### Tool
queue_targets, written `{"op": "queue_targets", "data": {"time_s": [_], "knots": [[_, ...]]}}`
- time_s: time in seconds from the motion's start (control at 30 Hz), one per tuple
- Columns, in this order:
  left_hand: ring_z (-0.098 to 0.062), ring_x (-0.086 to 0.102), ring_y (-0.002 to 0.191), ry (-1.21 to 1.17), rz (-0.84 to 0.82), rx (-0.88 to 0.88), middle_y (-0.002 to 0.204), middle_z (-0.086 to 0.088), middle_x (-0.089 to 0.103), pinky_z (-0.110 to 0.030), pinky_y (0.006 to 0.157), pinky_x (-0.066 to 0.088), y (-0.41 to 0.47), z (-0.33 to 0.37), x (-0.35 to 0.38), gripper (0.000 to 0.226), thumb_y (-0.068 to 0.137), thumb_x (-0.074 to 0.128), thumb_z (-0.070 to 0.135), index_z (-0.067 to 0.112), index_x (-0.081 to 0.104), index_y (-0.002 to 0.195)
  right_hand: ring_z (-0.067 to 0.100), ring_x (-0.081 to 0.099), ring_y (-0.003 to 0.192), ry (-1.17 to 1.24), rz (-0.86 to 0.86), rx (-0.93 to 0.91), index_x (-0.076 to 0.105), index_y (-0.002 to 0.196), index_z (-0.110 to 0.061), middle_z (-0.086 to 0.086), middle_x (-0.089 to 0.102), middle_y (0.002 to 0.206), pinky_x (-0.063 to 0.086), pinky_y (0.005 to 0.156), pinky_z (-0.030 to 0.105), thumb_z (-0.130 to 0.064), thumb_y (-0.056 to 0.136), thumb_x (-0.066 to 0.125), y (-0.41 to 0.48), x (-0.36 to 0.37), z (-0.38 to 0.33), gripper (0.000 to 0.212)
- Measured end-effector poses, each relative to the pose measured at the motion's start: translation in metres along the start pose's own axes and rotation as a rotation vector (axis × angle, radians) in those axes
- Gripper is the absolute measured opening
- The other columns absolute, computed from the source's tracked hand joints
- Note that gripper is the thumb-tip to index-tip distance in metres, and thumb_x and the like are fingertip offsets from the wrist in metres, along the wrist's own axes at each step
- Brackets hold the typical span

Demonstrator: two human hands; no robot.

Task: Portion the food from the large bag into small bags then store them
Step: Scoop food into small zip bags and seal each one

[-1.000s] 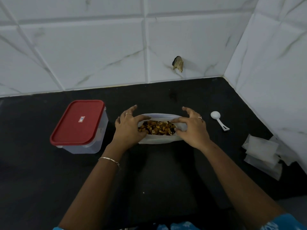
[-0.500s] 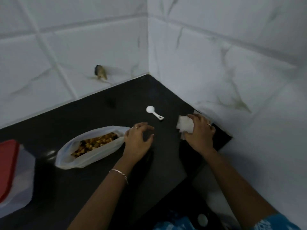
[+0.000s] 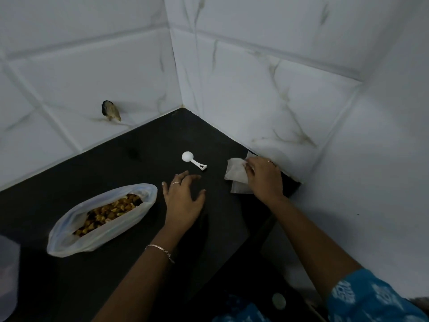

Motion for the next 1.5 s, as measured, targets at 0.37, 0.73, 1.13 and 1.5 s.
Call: {"op": "queue_targets", "data": {"time_s": [0.37, 0.73, 1.13, 1.5], "knots": [[-0.02, 0.069, 0.096, -1.094, -0.205, -0.427, 0.105, -0.006, 0.071, -0.037, 0.087, 0.054, -0.016, 0.017, -0.042, 0.032, 0.092, 0.061, 0.017, 0.012, 0.057, 0.123, 0.006, 0.056, 0.065, 1.033, -0.377, 0.291, 0.062, 0.087, -0.014, -0.001, 0.062, 0.078, 0.046, 0.058, 0.019, -0.019, 0.099, 0.052, -0.012, -0.011, -0.077, 0.017], [-0.022, 0.071, 0.084, -1.101, 0.246, -0.603, 0.097, -0.008, 0.074, -0.031, 0.071, 0.058, -0.102, -0.068, -0.114, 0.015, 0.092, 0.062, 0.015, 0.008, 0.067, 0.104, 0.002, 0.052, 0.105, 0.672, -0.267, -0.34, 0.058, 0.119, -0.025, -0.014, 0.054, 0.119, 0.049, 0.086, 0.025, -0.02, 0.08, 0.075, -0.071, 0.003, -0.205, 0.044], [-0.02, 0.069, 0.077, -1.089, 0.442, -0.613, 0.089, -0.016, 0.071, -0.028, 0.067, 0.058, -0.156, -0.105, -0.15, 0.023, 0.088, 0.067, 0.014, -0.004, 0.067, 0.102, -0.001, 0.069, 0.088, 0.94, -0.815, -0.37, 0.068, 0.098, -0.032, -0.011, 0.073, 0.091, 0.058, 0.083, 0.028, -0.014, 0.086, 0.071, -0.127, 0.041, -0.283, 0.022], [-0.017, 0.07, 0.071, -0.991, 0.389, -0.597, 0.079, -0.009, 0.07, -0.031, 0.068, 0.057, -0.147, -0.101, -0.149, 0.016, 0.096, 0.055, 0.015, 0.001, 0.064, 0.096, 0.008, 0.072, 0.082, 0.955, -0.901, -0.271, 0.071, 0.098, -0.02, -0.003, 0.075, 0.086, 0.059, 0.077, 0.032, -0.013, 0.093, 0.061, -0.13, 0.051, -0.285, 0.013]]}}
Point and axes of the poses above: each hand's wrist, its own y-axis towards the middle knuckle, its own x-axis out of the palm, z = x × y, the point moved 8 cm from there along y, towards the middle knuckle
